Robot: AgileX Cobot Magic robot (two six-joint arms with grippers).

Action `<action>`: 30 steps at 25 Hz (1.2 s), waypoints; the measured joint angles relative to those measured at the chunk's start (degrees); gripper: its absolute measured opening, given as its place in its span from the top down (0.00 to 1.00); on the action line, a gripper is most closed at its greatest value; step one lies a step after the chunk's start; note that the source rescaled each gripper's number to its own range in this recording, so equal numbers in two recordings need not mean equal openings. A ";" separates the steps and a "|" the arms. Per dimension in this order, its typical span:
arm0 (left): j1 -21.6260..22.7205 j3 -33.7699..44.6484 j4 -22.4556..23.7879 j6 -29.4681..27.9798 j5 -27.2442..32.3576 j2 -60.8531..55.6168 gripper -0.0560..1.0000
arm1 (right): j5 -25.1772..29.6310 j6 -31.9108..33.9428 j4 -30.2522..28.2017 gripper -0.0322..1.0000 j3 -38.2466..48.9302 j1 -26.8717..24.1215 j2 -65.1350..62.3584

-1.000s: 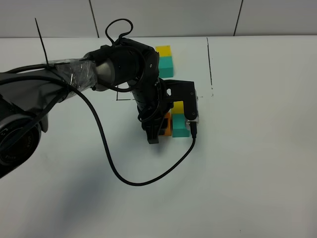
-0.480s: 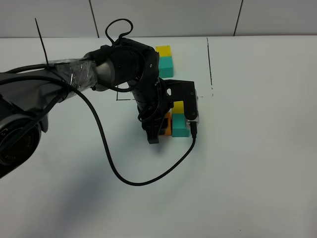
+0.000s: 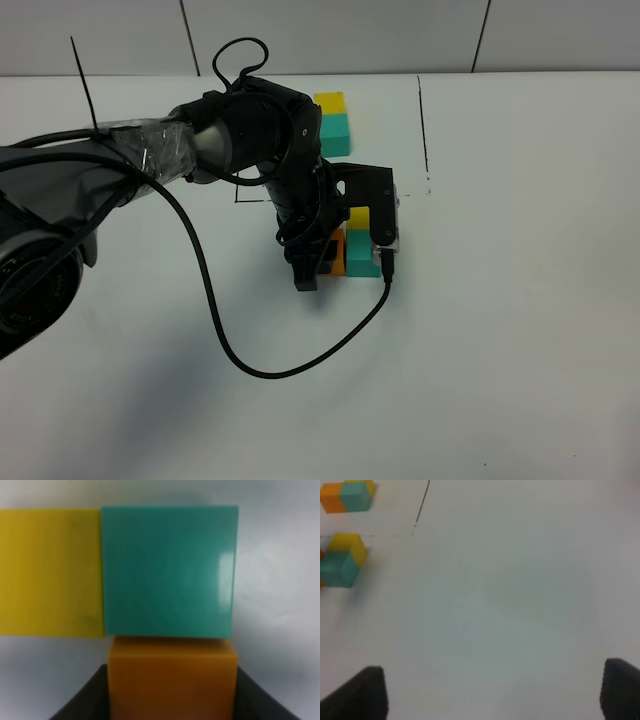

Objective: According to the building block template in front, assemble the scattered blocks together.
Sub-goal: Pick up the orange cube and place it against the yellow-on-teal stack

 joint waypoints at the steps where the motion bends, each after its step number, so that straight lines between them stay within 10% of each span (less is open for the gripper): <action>1: 0.00 0.00 0.00 0.07 0.00 0.00 0.95 | 0.00 0.00 0.00 0.26 0.00 0.00 0.00; 24: 0.00 0.00 0.00 0.17 -0.17 0.00 0.94 | 0.00 0.00 0.00 0.26 0.00 0.00 0.00; 30: 0.00 0.00 0.44 0.26 -0.66 0.06 0.79 | 0.00 0.00 0.00 0.26 0.00 0.00 0.00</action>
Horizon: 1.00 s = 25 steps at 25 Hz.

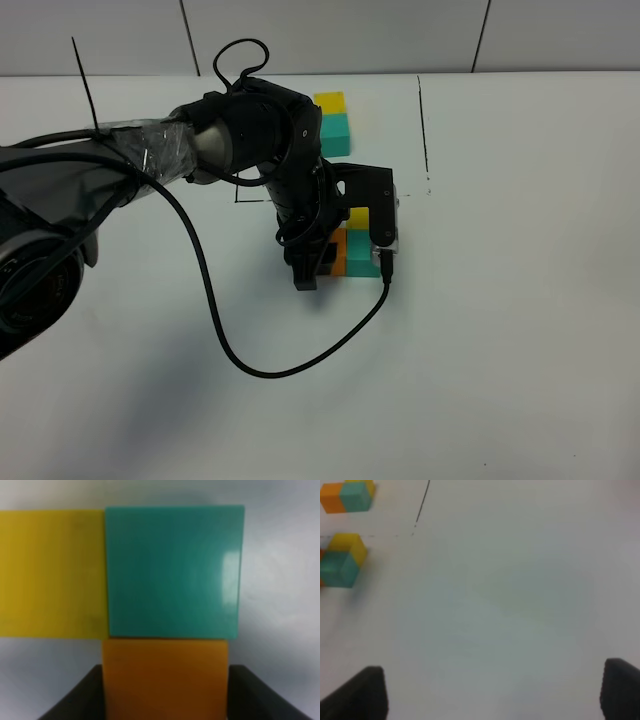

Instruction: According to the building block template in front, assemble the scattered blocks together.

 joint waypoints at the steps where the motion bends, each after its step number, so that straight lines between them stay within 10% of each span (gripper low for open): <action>1: 0.00 0.00 0.26 0.00 -0.06 0.00 0.76 | 0.00 0.00 0.00 0.26 0.00 0.00 0.00; 18: 0.00 0.00 2.10 -0.75 -0.47 0.01 0.28 | 0.00 0.00 0.00 0.26 0.00 0.00 0.00; 25: 0.00 0.00 2.86 -1.82 -0.42 -0.18 0.25 | 0.00 0.00 0.00 0.26 0.00 0.00 0.00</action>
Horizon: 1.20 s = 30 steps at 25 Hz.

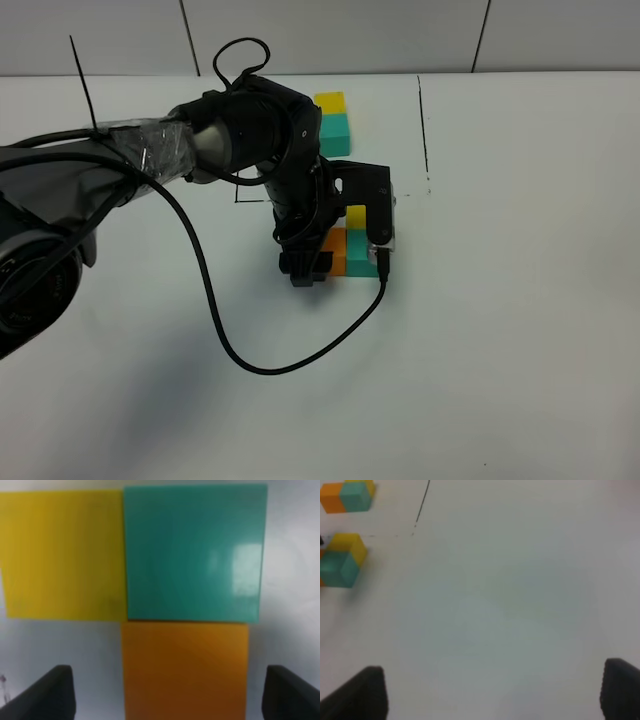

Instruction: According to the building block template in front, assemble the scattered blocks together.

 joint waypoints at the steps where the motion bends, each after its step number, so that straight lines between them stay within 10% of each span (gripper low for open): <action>1: 0.00 0.00 0.45 -0.85 0.00 -0.06 0.25 | 0.00 0.00 0.00 0.26 0.00 0.00 0.00; 18: 1.66 0.00 5.23 -13.32 1.85 -14.61 0.25 | 0.04 0.00 0.00 0.26 0.00 0.00 0.00; 30: 16.09 2.53 5.13 -26.41 17.32 -27.82 0.25 | 0.04 0.00 0.00 0.26 0.00 0.00 0.00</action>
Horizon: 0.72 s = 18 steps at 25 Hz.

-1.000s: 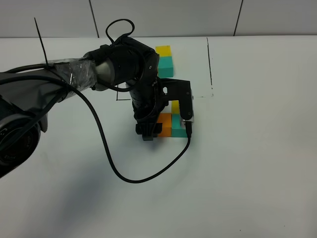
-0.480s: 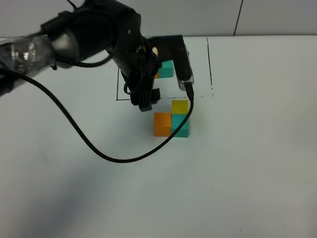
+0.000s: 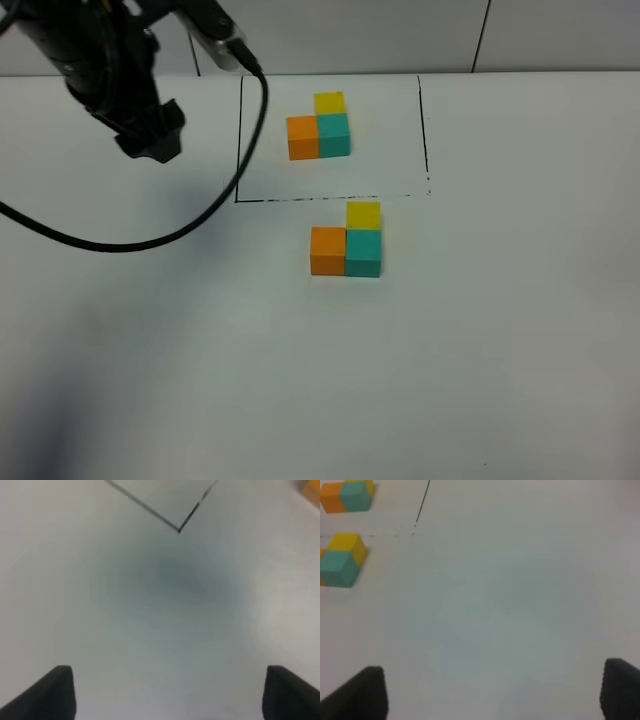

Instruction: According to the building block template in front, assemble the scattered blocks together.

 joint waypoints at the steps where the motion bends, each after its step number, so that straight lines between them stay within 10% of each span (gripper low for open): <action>1: 1.63 1.40 -0.40 -0.48 0.06 -1.46 0.25 | 0.00 0.00 0.00 0.26 0.00 0.00 0.00; 11: 19.30 23.56 -0.78 -10.59 -10.15 -22.35 0.25 | 0.00 0.00 0.00 0.26 0.00 0.00 0.00; 18: 20.54 35.81 0.12 -17.46 -11.09 -44.43 0.25 | -0.05 0.00 0.00 0.26 0.00 0.00 0.00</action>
